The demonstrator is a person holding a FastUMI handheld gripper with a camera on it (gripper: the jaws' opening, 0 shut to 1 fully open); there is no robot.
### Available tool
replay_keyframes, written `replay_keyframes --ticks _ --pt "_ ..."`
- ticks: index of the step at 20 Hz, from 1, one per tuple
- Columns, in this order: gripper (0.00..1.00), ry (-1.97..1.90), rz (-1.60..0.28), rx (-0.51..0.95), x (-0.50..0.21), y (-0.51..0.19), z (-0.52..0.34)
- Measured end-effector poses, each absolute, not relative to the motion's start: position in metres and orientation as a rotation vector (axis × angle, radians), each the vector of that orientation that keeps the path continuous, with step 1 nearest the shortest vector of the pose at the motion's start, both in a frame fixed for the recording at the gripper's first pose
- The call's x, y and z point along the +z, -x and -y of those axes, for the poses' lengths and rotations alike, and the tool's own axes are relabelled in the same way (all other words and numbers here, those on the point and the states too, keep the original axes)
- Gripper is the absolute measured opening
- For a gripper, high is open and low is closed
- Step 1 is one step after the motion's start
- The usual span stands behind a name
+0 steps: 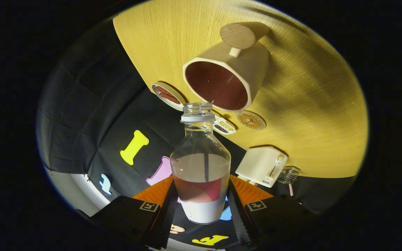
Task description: Take the bottle from table, then pour the juice into the cup, finally place the bottle on the coaster
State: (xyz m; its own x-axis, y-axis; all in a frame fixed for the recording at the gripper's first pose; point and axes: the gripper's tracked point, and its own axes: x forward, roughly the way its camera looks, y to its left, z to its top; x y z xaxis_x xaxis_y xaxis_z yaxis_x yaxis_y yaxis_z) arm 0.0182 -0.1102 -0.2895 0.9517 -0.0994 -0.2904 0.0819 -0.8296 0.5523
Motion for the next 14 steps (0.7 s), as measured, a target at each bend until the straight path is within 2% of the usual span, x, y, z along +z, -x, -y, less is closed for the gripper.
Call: replay_keyframes --ticks 14 --pt "0.75 -2.395 -0.034 -0.467 -0.311 -0.016 0.112"
